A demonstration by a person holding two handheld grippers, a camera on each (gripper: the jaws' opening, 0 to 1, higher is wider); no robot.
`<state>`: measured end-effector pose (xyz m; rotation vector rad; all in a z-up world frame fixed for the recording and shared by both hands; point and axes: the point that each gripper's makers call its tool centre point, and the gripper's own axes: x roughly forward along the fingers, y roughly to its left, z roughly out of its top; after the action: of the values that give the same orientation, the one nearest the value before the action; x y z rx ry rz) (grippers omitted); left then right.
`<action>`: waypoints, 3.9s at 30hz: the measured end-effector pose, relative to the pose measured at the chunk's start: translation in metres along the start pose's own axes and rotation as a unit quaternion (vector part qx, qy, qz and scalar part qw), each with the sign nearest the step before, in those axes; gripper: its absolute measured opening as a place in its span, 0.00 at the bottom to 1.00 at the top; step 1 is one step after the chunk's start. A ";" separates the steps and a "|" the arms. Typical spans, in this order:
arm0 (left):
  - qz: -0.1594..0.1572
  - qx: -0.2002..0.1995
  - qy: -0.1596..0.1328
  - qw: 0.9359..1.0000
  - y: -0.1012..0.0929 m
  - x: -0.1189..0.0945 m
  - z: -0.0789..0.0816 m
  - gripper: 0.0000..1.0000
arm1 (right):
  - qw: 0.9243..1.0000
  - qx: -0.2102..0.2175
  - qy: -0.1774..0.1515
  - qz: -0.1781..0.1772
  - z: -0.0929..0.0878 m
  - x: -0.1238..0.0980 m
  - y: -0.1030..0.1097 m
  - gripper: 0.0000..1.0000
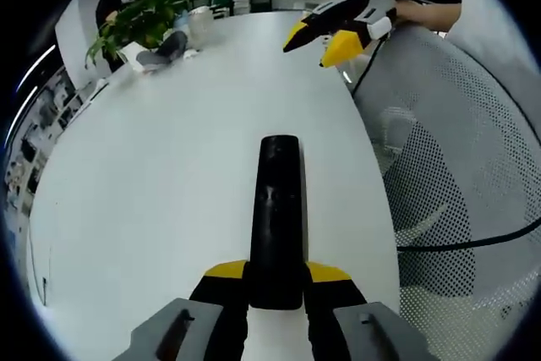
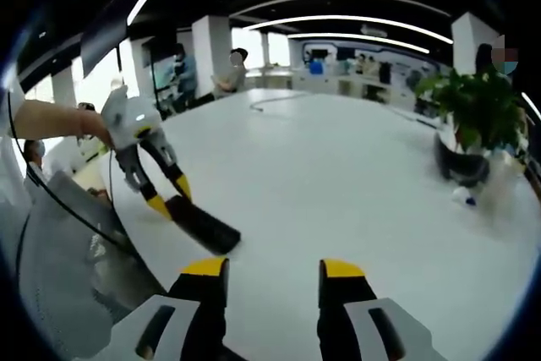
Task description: Press the specified remote control buttons in sequence, fully releasing each button before pressing the next.
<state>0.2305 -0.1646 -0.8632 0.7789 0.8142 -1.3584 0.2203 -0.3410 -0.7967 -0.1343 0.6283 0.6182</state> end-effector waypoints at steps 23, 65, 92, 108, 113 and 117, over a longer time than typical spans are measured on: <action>-0.003 0.002 0.001 1.000 -0.014 0.001 0.003 0.24 | 1.000 -0.002 0.005 0.005 -0.002 0.001 0.002 0.39; -0.007 0.006 -0.009 1.000 -0.050 0.007 0.013 0.24 | 0.999 -0.013 0.034 0.023 -0.011 0.005 0.010 0.36; 0.016 -0.032 -0.123 0.992 -0.068 0.007 0.019 0.25 | 0.997 -0.023 0.060 0.038 -0.020 0.007 0.015 0.34; 0.012 -0.039 -0.169 0.985 -0.066 0.008 0.021 0.25 | 0.989 -0.056 0.105 0.086 -0.034 0.010 0.035 0.26; 0.013 -0.038 -0.168 0.985 -0.066 0.008 0.022 0.25 | 0.985 -0.052 0.110 0.119 -0.035 0.009 0.045 0.23; 0.013 -0.035 -0.164 0.986 -0.067 0.008 0.021 0.25 | 0.976 -0.092 0.118 0.158 -0.036 0.007 0.061 0.17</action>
<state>0.1648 -0.1908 -0.8594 0.4909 0.5847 -1.3819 0.1714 -0.2991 -0.8258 -0.2874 0.8303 0.9787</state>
